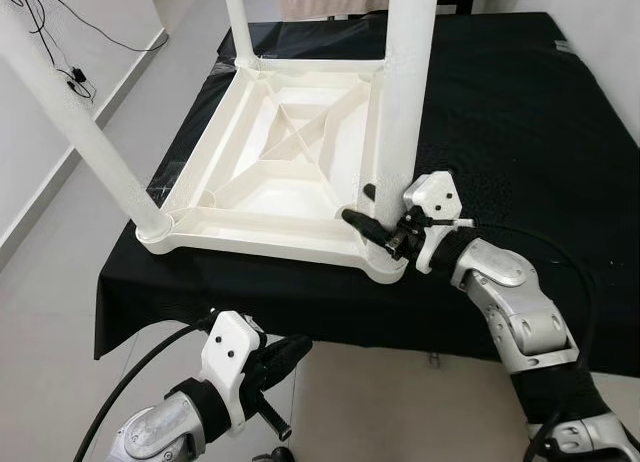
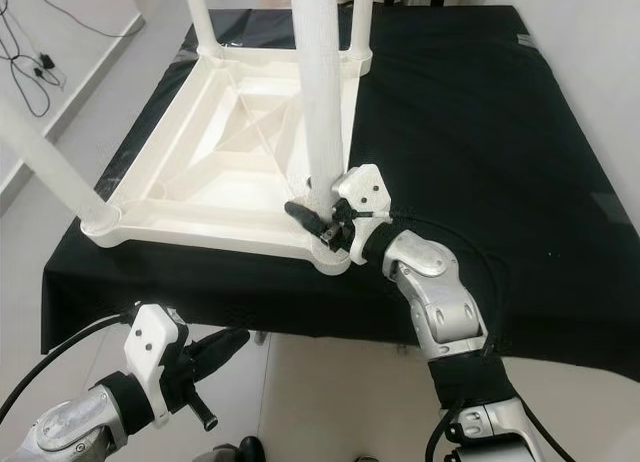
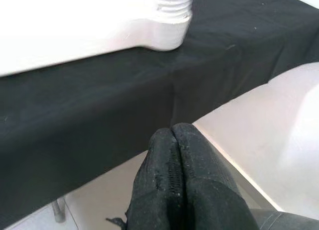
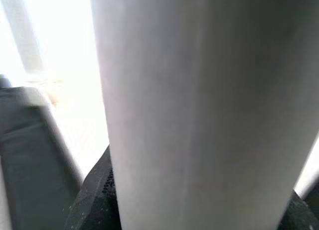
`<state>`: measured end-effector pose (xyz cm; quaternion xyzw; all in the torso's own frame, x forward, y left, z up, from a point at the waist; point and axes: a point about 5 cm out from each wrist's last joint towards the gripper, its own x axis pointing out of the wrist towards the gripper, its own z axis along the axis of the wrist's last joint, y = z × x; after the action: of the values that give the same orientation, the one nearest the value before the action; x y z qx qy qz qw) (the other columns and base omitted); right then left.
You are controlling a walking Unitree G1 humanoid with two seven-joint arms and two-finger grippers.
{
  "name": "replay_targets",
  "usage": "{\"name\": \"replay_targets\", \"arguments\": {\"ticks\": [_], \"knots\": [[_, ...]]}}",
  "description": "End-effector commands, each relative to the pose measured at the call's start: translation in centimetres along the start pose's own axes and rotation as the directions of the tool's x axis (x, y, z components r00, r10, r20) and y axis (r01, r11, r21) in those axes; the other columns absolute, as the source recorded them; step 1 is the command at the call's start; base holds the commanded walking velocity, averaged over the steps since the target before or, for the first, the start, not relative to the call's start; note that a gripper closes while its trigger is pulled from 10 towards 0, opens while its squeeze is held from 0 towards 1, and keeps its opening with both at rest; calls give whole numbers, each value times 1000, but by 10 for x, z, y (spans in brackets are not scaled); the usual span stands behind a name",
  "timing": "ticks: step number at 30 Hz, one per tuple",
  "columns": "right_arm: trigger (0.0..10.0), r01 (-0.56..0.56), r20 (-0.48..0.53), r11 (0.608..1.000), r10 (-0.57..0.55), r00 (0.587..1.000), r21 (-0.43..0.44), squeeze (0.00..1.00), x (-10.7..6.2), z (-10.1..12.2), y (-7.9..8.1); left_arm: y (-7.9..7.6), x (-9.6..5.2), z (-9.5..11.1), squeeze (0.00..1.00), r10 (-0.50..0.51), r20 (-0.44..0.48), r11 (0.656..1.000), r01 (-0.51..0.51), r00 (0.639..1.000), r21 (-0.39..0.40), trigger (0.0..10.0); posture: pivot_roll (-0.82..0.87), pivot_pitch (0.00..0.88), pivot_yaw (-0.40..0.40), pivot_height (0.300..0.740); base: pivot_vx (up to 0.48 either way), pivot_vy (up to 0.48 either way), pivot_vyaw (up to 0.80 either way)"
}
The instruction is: Building children table
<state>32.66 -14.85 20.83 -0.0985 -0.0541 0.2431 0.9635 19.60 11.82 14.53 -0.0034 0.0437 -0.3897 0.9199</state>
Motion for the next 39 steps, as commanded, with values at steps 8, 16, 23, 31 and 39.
{"name": "replay_targets", "arguments": {"ticks": [8,16,23,31,39], "knots": [[10000,380,-273,924,-354,895,48,0,-26,-46,46,2,-4,-5,0,4,-29,1000,-4,1000,6,10000,26,253,45,740,0,0,0],[10000,442,-243,871,-390,888,216,0,-19,-38,49,3,-4,-6,0,2,-35,1000,-2,999,7,10000,23,248,44,740,0,0,0],[10000,236,-84,894,-220,972,381,0,-6,-21,54,2,-4,-6,0,1,-37,1000,-1,999,7,10000,25,240,49,740,0,0,0],[10000,-108,129,959,76,989,264,0,-3,3,43,1,-3,-7,0,-4,-38,1000,4,999,9,10000,29,235,44,740,0,0,0],[10000,-331,138,944,329,934,-10,0,-5,4,36,-1,-3,-7,0,-6,-40,1000,6,999,14,10000,35,232,47,740,0,0,0]]}}
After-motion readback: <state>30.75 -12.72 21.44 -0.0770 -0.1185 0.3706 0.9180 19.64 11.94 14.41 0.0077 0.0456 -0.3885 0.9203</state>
